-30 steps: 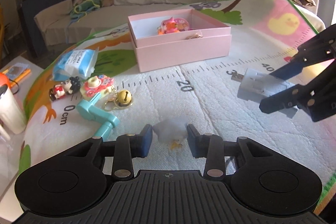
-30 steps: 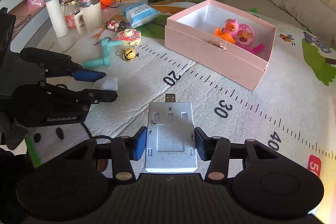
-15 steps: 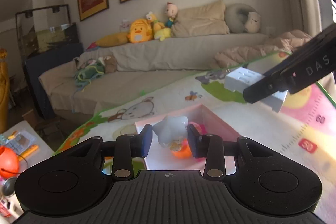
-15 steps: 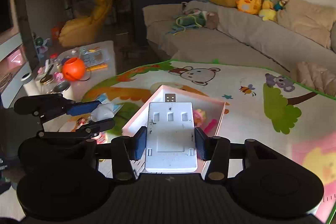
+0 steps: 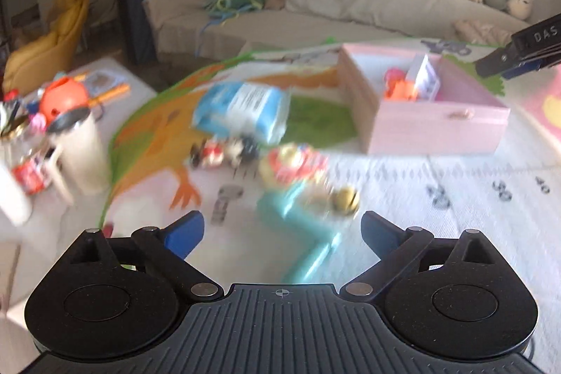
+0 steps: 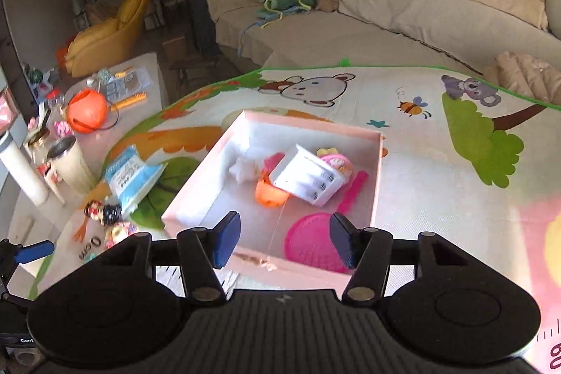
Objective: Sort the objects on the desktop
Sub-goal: 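Grasp the charger with the right tool while the left tool grasps the star toy, then drop the charger and star toy into the pink box with both tools, then grasp the teal crank toy with the right tool and lift it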
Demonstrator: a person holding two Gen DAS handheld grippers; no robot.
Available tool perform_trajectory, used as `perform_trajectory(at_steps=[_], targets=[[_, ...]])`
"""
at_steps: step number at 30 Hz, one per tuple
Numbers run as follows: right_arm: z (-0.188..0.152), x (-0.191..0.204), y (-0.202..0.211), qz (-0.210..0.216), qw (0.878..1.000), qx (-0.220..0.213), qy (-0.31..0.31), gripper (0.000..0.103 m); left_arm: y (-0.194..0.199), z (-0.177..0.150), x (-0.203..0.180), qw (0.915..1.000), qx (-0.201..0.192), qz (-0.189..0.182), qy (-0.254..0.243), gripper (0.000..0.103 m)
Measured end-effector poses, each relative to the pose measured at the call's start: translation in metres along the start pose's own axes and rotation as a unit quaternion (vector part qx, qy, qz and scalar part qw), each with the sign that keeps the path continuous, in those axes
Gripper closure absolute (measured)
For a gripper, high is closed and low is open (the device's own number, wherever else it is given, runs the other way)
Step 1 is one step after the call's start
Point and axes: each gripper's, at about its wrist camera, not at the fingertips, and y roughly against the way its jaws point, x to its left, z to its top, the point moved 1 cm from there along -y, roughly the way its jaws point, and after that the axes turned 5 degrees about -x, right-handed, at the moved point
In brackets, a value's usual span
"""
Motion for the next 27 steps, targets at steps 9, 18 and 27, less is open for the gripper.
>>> perform_trajectory(at_steps=[9, 18, 27], targets=[[-0.045, 0.127, -0.029, 0.085, 0.99, 0.053, 0.097, 0.029, 0.035, -0.021, 0.074, 0.9917, -0.013, 0.105, 0.073, 0.0], [-0.079, 0.207, -0.06, 0.134, 0.974, 0.078, 0.164, 0.077, 0.04, -0.031, 0.095, 0.9876, -0.003, 0.107, 0.115, 0.0], [-0.102, 0.15, -0.022, 0.101, 0.974, 0.092, 0.178, 0.09, 0.026, -0.034, 0.065, 0.9946, 0.012, 0.067, 0.079, 0.0]])
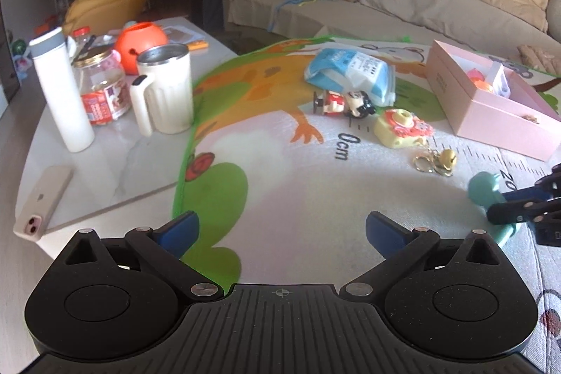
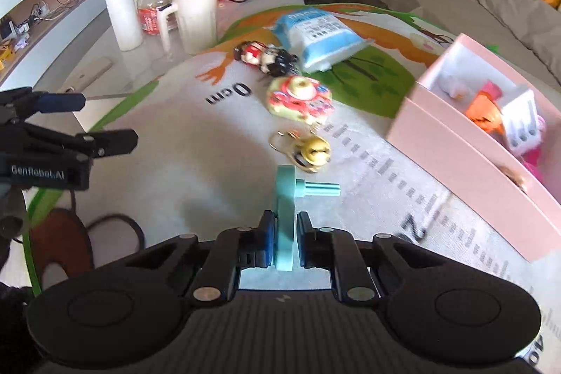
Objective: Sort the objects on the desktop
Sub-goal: 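Grasp the teal crank toy with the right tool and lift it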
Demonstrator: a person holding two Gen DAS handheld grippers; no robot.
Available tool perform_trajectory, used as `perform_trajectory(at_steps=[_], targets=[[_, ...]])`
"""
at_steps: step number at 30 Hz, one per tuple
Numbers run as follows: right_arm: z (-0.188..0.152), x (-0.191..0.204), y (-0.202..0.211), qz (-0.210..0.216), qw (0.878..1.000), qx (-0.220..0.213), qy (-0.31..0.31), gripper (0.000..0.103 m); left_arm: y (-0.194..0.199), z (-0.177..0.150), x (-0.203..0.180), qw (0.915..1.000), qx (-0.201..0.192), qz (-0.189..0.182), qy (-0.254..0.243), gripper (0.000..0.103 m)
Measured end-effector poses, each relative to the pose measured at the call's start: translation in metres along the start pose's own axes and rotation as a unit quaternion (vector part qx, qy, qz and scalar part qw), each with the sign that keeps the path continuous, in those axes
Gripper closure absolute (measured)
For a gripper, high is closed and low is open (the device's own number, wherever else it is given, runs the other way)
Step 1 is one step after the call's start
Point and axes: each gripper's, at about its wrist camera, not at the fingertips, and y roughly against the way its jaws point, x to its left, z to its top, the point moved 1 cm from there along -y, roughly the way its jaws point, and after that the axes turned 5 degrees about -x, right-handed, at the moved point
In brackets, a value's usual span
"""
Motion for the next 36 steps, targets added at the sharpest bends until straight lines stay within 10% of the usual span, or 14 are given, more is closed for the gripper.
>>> perform_trajectory(at_steps=[5, 8, 20, 27, 36], targets=[[-0.038, -0.048, 0.03, -0.096, 0.995, -0.02, -0.029, 0.079, -0.01, 0.012, -0.035, 0.9988, 0.001, -0.038, -0.03, 0.0], [-0.056, -0.068, 0.044, -0.137, 0.987, -0.06, -0.064, 0.039, -0.022, 0.027, -0.055, 0.9981, 0.0, -0.05, -0.035, 0.0], [-0.086, -0.082, 0.03, -0.117, 0.977, -0.106, -0.143, 0.003, -0.099, 0.071, -0.12, 0.9983, 0.027, -0.004, -0.05, 0.002], [-0.088, -0.089, 0.03, -0.093, 0.975, -0.11, -0.168, 0.0, -0.1, 0.063, -0.118, 0.9968, 0.043, -0.014, -0.066, 0.039], [-0.087, -0.087, 0.027, -0.101, 0.976, -0.104, -0.16, 0.0, -0.028, 0.018, -0.116, 0.9824, 0.057, -0.145, -0.103, 0.042]])
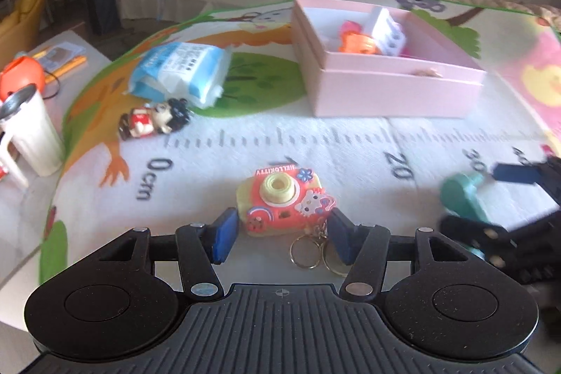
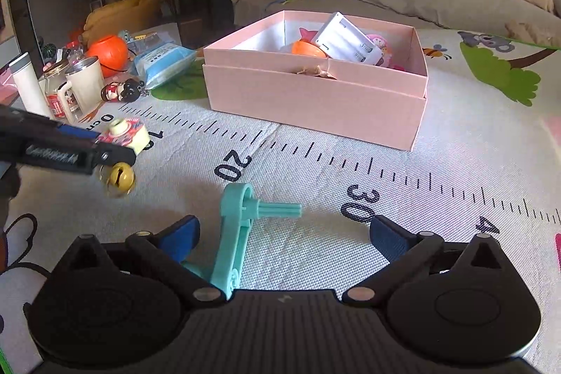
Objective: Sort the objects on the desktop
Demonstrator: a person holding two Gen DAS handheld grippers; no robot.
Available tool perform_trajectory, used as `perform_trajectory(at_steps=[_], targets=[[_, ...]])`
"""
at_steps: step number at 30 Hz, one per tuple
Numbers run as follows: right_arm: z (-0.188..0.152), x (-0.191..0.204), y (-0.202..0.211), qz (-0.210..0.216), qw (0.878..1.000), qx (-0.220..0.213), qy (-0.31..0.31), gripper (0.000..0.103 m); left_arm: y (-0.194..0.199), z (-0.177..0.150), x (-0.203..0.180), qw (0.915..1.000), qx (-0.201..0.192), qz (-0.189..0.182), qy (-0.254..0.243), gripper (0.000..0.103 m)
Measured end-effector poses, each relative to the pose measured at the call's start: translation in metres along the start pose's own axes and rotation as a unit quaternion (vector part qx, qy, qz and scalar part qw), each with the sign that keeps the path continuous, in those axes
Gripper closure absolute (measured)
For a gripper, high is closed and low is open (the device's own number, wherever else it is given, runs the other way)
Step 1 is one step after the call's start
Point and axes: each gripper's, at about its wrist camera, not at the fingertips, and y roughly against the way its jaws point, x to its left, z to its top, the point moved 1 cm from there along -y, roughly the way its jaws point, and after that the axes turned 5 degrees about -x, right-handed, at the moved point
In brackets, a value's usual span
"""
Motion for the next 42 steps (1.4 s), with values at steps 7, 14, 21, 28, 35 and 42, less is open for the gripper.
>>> perform_trajectory(at_steps=[7, 14, 21, 28, 35, 42], targets=[[-0.001, 0.005, -0.001, -0.012, 1.0, 0.005, 0.012, 0.0, 0.019, -0.023, -0.011, 0.9999, -0.01, -0.014, 0.002, 0.031], [-0.005, 0.005, 0.005, -0.019, 1.0, 0.007, 0.005, 0.0, -0.004, -0.005, -0.025, 0.9986, -0.009, -0.051, 0.005, 0.029], [-0.01, 0.006, 0.012, -0.016, 1.0, 0.011, 0.008, 0.0, -0.001, -0.016, -0.029, 0.9988, -0.02, -0.003, -0.045, 0.02], [-0.014, -0.007, 0.037, -0.102, 0.991, 0.011, 0.085, 0.0, 0.02, -0.031, -0.001, 0.9975, -0.035, 0.047, -0.039, 0.013], [-0.009, -0.023, 0.062, -0.096, 0.994, -0.002, 0.05, 0.0, 0.024, -0.037, -0.027, 0.9972, -0.031, -0.059, -0.036, 0.013], [-0.015, -0.029, 0.067, -0.1, 0.995, -0.001, 0.024, 0.0, 0.03, -0.04, -0.059, 0.9922, -0.037, -0.101, -0.063, 0.007]])
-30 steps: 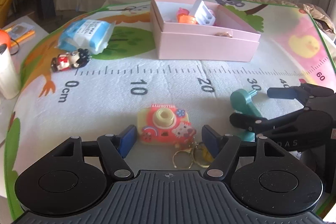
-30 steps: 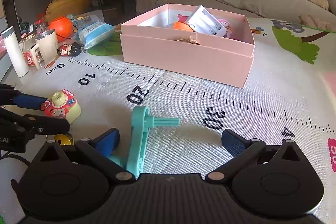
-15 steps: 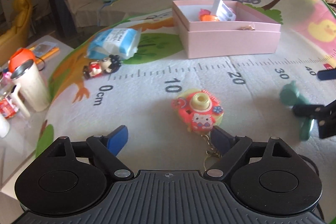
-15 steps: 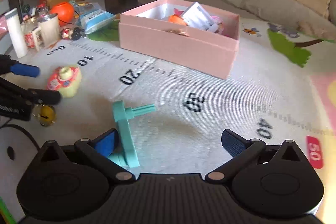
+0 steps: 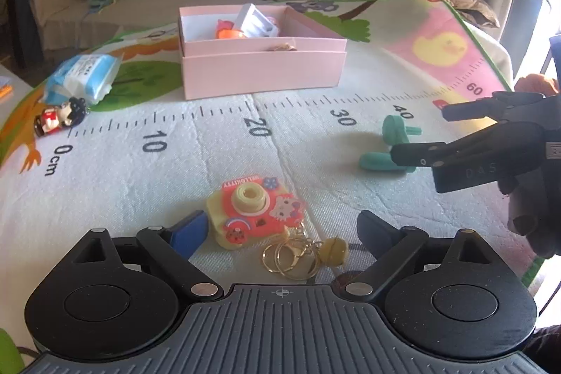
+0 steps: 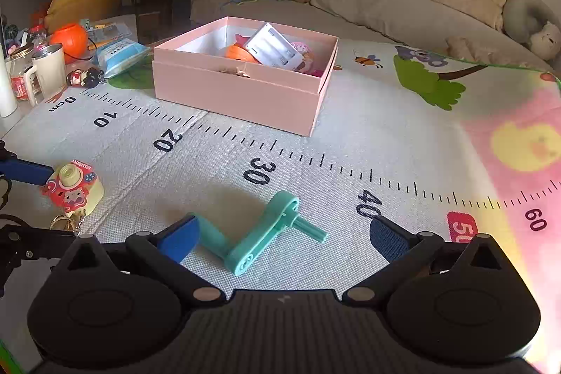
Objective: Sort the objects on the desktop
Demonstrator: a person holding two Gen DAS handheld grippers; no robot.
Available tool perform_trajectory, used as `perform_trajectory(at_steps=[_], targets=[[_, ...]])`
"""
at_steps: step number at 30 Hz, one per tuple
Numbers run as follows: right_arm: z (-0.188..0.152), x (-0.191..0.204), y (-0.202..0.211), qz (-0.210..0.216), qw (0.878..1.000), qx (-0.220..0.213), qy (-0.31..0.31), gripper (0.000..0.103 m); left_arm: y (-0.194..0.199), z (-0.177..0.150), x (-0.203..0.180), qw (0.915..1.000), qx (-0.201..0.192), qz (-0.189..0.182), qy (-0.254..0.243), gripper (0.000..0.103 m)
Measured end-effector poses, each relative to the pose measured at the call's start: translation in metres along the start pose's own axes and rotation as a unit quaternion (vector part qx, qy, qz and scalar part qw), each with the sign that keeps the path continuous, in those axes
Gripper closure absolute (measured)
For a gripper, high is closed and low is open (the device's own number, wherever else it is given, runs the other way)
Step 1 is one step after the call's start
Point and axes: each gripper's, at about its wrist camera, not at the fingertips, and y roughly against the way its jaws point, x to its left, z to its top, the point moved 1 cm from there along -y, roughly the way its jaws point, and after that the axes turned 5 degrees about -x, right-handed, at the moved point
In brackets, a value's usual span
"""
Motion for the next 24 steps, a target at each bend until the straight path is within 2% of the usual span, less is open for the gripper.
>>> perform_trajectory(at_steps=[3, 7, 10, 12, 14, 16, 19, 22, 24], targets=[[-0.003, -0.005, 0.004, 0.0, 1.0, 0.002, -0.014, 0.0, -0.009, 0.006, -0.001, 0.9996, 0.01, 0.026, -0.003, 0.007], [-0.006, -0.007, 0.01, 0.009, 1.0, -0.001, -0.024, 0.0, -0.023, 0.013, 0.0, 0.9987, 0.029, 0.039, 0.017, 0.009], [-0.008, -0.006, 0.013, 0.019, 1.0, -0.003, -0.018, 0.0, -0.03, 0.016, -0.002, 0.9983, 0.028, 0.048, 0.017, 0.013], [-0.008, -0.005, 0.013, 0.021, 1.0, -0.005, -0.005, 0.0, -0.032, 0.017, -0.005, 0.998, 0.024, 0.059, 0.006, 0.032], [-0.008, -0.005, 0.012, 0.026, 1.0, -0.006, 0.008, 0.0, -0.031, 0.017, -0.007, 0.9974, 0.019, 0.069, -0.009, 0.041], [-0.005, -0.003, 0.013, 0.034, 0.999, -0.007, 0.032, 0.0, -0.028, 0.017, -0.001, 0.9973, 0.022, 0.07, -0.007, 0.041], [-0.002, 0.002, 0.012, 0.053, 0.996, -0.006, 0.075, 0.0, -0.019, 0.012, 0.016, 0.9948, 0.02, 0.1, -0.001, 0.041], [-0.002, 0.007, 0.004, 0.071, 0.992, -0.001, 0.109, 0.0, -0.011, 0.009, 0.035, 0.993, 0.025, 0.113, 0.023, 0.039], [-0.001, 0.008, -0.009, 0.072, 0.991, 0.013, 0.11, 0.0, -0.005, 0.007, 0.042, 0.9926, 0.027, 0.114, 0.031, 0.036]])
